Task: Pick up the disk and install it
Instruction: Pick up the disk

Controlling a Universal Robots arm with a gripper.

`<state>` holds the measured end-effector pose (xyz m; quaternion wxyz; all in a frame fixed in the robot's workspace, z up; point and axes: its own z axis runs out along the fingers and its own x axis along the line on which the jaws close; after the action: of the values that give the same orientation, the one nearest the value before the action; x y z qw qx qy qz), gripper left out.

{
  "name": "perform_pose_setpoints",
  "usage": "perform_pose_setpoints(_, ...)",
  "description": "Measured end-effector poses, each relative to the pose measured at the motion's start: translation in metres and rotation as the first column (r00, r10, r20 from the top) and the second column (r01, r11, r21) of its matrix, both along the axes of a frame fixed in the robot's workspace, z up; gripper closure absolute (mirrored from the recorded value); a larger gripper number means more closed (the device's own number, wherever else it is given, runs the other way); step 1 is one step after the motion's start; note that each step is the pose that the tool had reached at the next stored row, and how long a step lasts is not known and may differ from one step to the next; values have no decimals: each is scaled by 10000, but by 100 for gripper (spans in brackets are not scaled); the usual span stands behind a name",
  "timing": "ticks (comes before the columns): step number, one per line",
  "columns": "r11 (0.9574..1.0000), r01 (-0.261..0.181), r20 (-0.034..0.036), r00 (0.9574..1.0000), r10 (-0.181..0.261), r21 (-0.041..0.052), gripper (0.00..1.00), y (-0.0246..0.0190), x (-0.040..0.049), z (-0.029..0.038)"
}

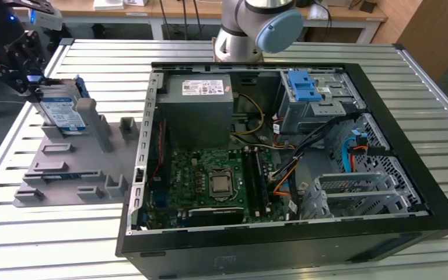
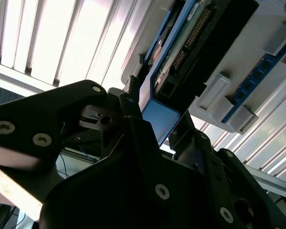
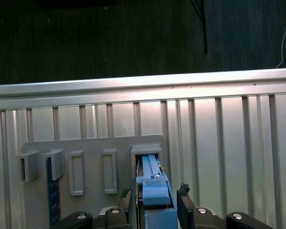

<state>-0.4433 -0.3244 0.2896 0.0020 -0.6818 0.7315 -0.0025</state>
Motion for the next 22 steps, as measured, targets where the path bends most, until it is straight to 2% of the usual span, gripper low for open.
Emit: perform_pose_setpoints(22,10000,-52,-1,10000,52,-1,52,0,0,-27)
